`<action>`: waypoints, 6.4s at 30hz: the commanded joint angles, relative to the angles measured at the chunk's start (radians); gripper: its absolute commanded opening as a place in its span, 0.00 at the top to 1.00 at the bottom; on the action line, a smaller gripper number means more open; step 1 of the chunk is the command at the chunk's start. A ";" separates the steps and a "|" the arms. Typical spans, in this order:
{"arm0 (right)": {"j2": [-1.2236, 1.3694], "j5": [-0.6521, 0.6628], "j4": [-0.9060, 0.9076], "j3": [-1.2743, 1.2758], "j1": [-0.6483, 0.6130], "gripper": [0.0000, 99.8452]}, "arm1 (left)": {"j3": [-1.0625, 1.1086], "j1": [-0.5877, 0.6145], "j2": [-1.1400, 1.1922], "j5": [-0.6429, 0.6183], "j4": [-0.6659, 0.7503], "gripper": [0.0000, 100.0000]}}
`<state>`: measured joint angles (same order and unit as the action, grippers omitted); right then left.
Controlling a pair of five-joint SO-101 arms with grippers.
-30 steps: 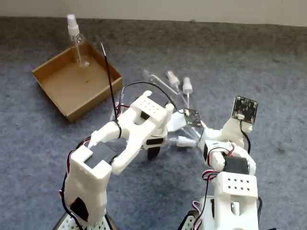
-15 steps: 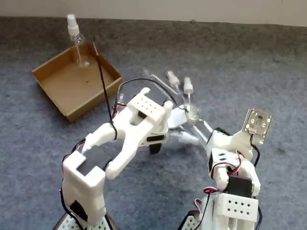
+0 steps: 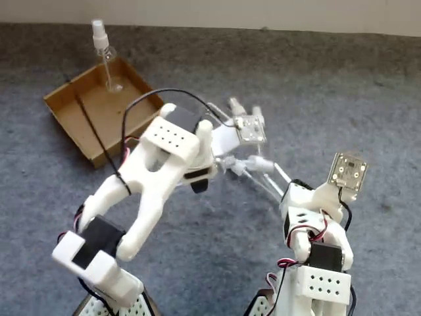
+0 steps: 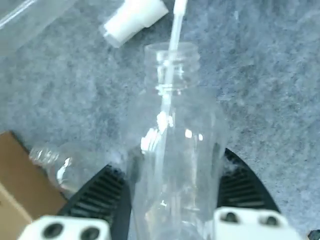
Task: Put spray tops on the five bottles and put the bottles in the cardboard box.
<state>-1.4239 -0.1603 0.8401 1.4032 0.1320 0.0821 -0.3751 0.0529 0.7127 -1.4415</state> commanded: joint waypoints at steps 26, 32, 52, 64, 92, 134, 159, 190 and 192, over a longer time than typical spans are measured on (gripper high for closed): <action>-0.018 0.020 -0.028 -0.012 0.012 0.98 | -0.007 0.033 -0.529 -0.009 -0.086 0.94; -0.018 0.020 -0.028 -0.010 0.012 0.98 | -0.007 0.033 -0.633 -0.011 -0.086 0.94; -0.019 0.012 -0.163 -0.015 -0.314 0.98 | 0.265 0.031 -0.917 -0.012 -0.077 0.94; -0.019 0.014 -0.242 -0.084 -0.312 0.98 | 0.363 0.031 -0.920 -0.011 -0.077 0.94; -0.019 0.160 -0.318 -0.110 -0.312 0.98 | 0.776 0.031 -0.920 -0.011 0.327 0.94; 1.096 0.606 0.406 -1.075 -0.348 0.91 | 1.040 0.216 -1.415 -0.456 0.562 0.94; 1.557 0.868 0.318 -1.299 -0.461 0.79 | 1.253 0.326 -1.741 -0.588 0.580 0.94; 1.782 0.663 0.676 -1.813 -0.435 0.99 | 1.326 0.197 -1.751 -0.591 0.629 0.94; 1.781 0.634 0.756 -1.896 -0.423 0.99 | 1.326 0.182 -1.751 -0.591 0.629 0.94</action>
<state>0.3759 0.5271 1.4922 -0.3353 -0.3237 1.4185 -0.1557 -1.6870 0.1358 -0.8401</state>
